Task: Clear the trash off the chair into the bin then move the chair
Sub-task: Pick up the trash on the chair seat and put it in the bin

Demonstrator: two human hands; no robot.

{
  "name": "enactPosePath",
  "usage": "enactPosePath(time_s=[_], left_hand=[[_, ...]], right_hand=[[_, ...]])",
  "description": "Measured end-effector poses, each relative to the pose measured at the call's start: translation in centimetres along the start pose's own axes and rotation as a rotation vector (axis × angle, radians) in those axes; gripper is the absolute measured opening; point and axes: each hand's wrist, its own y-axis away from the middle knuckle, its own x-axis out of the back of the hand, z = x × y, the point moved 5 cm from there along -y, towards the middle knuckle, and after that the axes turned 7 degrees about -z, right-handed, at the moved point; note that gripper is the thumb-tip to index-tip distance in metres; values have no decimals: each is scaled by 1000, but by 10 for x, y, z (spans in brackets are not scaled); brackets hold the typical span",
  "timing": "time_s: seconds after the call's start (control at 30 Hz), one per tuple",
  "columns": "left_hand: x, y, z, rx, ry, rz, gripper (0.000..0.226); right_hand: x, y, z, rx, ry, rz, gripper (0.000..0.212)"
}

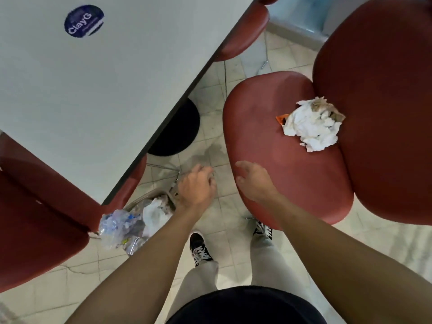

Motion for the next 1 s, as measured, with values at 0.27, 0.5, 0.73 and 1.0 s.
enactPosePath(time_s=[0.27, 0.5, 0.73, 1.0], left_hand=[[-25, -66, 118, -181, -28, 32, 23], [-68, -141, 203, -252, -31, -9, 24], [-114, -230, 266, -223, 17, -91, 30], [-163, -305, 285, -190, 81, -233, 47]], right_hand=[[89, -21, 86, -96, -107, 87, 52], [148, -57, 171, -218, -225, 115, 51], [186, -115, 238, -286, -263, 193, 46], [174, -170, 287, -351, -227, 138, 50]])
